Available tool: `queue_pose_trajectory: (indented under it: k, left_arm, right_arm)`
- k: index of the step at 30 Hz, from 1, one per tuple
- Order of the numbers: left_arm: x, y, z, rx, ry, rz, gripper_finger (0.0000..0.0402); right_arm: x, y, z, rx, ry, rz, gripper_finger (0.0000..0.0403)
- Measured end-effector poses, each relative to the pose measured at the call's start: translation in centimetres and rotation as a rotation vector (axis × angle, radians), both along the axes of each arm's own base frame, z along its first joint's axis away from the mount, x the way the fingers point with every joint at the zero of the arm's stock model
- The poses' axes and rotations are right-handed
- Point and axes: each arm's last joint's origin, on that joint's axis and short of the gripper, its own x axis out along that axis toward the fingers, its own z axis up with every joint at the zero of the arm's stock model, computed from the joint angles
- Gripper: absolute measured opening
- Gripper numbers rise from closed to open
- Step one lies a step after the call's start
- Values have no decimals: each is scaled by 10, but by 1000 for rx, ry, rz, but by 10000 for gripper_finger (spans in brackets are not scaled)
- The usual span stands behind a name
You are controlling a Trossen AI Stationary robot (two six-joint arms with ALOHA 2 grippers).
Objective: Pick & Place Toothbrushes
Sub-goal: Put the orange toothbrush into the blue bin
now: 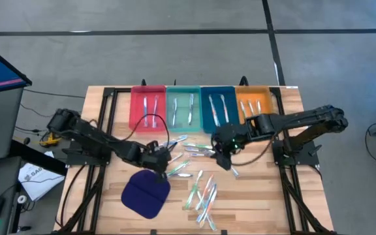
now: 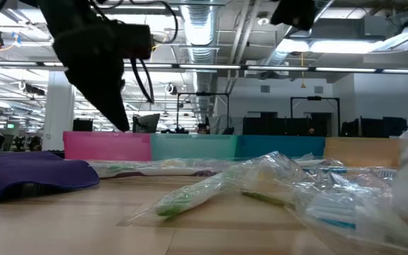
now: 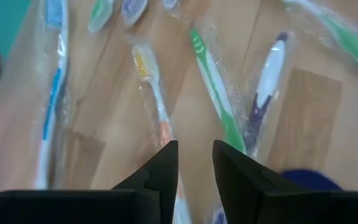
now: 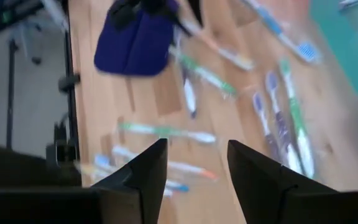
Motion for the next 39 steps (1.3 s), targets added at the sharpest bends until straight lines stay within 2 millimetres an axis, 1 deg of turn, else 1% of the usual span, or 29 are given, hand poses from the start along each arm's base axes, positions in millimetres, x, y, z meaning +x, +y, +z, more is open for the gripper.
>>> queue_pose_trajectory:
  k: [4, 8, 12, 14, 17, 18, 20, 24, 26, 29, 31, 33, 35, 39]
  left_arm:
    - [9, -3, -12, -23, 29, 66, 94]
    - [13, -5, -21, -28, 102, 85, 94]
    - [12, -3, -27, -17, 155, 122, 94]
    - [12, -3, -28, -21, 162, 142, 94]
    - [13, 0, -30, -42, 172, 167, 94]
    - [13, 2, -31, -53, 181, 170, 95]
    - [15, 6, -32, -78, 192, 179, 101]
    - [15, 16, -37, -106, 216, 204, 126]
    - [12, 20, -41, -120, 240, 212, 142]
    - [8, 19, -44, -137, 251, 202, 160]
    - [4, 17, -48, -135, 256, 202, 164]
    - [0, 17, -51, -129, 263, 214, 161]
    - [-3, 16, -54, -131, 267, 226, 148]
    - [-6, 17, -57, -139, 278, 261, 98]
  right_arm:
    - [-9, 28, -3, -31, 12, 83, 157]
    - [-17, 59, -20, -36, -1, 145, 151]
    - [-27, 79, -32, -29, 13, 157, 148]
    - [-32, 81, -32, -16, 32, 151, 148]
    - [-43, 79, -19, -4, 3, 141, 149]
    - [-46, 77, -16, -18, -10, 128, 149]
    - [-50, 75, -16, -63, -8, 106, 150]
    - [-50, 75, -12, -71, -51, 78, 149]
    - [-50, 77, -14, -76, -43, 84, 147]
    - [-51, 79, -13, -68, -47, 82, 146]
    - [-51, 79, -14, -64, -44, 77, 147]
    - [-51, 79, -14, -63, -43, 76, 148]
    - [-52, 81, -14, -51, -41, 69, 148]
    - [-54, 84, -13, -34, -38, 61, 145]
